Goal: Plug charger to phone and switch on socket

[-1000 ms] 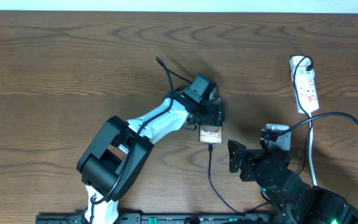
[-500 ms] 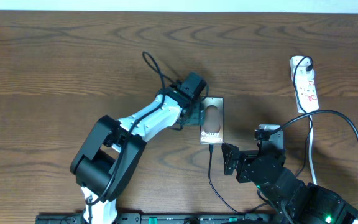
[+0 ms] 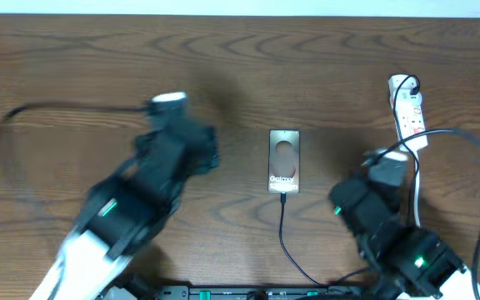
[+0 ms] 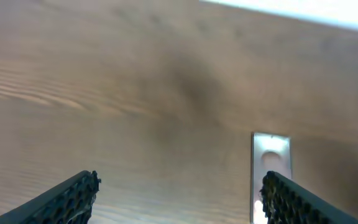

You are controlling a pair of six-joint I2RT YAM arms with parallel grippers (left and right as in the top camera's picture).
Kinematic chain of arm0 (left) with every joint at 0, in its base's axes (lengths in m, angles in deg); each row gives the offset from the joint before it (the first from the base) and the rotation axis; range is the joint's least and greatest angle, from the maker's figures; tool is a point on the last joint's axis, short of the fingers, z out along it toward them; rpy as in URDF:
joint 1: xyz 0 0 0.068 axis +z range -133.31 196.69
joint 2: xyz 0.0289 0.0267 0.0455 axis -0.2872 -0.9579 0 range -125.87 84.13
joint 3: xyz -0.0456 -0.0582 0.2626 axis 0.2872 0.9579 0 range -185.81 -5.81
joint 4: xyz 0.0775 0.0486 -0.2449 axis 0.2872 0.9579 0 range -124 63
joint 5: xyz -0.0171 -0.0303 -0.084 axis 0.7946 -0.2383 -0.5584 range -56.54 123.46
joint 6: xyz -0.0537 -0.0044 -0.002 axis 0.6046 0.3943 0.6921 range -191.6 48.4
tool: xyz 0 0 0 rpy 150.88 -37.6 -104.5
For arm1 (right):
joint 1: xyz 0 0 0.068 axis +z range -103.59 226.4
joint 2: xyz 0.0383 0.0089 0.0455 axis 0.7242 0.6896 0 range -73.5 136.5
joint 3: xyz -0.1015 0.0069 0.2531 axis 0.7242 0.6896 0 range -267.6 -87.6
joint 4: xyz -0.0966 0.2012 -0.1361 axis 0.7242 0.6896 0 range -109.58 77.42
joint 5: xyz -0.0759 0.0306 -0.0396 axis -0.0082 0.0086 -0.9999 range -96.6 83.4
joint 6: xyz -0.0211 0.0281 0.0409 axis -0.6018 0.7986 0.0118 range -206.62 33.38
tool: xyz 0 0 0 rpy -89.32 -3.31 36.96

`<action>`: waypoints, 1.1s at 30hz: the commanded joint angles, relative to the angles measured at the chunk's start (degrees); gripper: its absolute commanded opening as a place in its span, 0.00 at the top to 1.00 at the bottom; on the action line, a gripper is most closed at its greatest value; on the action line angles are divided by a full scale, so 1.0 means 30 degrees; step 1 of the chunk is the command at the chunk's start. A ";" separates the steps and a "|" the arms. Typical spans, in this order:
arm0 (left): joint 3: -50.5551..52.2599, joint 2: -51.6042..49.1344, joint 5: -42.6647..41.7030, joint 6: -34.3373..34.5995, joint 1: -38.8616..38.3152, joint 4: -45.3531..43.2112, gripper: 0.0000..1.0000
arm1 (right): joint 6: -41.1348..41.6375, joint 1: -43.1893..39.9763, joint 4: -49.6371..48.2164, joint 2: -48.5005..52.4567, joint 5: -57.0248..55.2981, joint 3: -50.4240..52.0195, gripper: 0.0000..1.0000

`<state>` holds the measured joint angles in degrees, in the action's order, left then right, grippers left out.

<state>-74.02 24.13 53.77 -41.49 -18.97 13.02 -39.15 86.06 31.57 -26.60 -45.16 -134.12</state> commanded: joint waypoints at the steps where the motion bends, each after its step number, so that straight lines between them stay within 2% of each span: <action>1: -0.0073 0.3009 0.1596 0.0182 0.0080 0.0729 0.14 | 0.0758 -0.3927 -0.0095 -0.0095 -0.0189 -0.0474 0.99; 6: -0.0073 0.6579 0.1596 0.0182 0.0080 0.0743 0.14 | 0.0714 -1.1162 -0.1537 -0.0015 0.3650 -0.0707 0.99; 9: -0.0073 0.8211 0.1596 0.0182 0.0080 0.0743 0.14 | -0.0335 -1.4994 -0.2856 0.0641 0.6790 -0.0714 0.99; 14: -0.0073 0.9595 0.1596 0.0182 0.0080 0.0750 0.14 | -0.0729 -1.8921 -0.3257 0.3869 1.0426 -0.1326 0.99; 17: -0.0073 0.9792 0.1596 0.0182 0.0080 0.0765 0.14 | -0.1676 -1.9875 -0.3016 0.6426 1.1271 -0.2477 0.99; 21: -0.0073 0.9865 0.1596 0.0182 0.0080 0.0969 0.14 | -0.3279 -2.0247 -0.1719 1.0812 1.1402 -0.5785 0.99; 24: -0.0073 1.0047 0.1596 0.0182 0.0284 0.1559 0.14 | -0.3512 -2.0240 -0.0255 1.3886 1.1315 -0.8808 0.99; 27: -0.0073 1.0819 0.1596 0.0182 0.1625 0.2586 0.14 | -0.3745 -2.0247 0.0546 1.6582 1.0724 -1.1511 0.99; 33: -0.0073 1.3639 0.1596 0.0182 0.5085 0.4874 0.14 | -0.3818 -2.0247 0.0408 1.9358 1.0513 -1.3624 0.99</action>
<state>-73.97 60.19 57.79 -41.38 -8.21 25.18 -49.43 25.56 32.71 28.94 -12.73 -172.24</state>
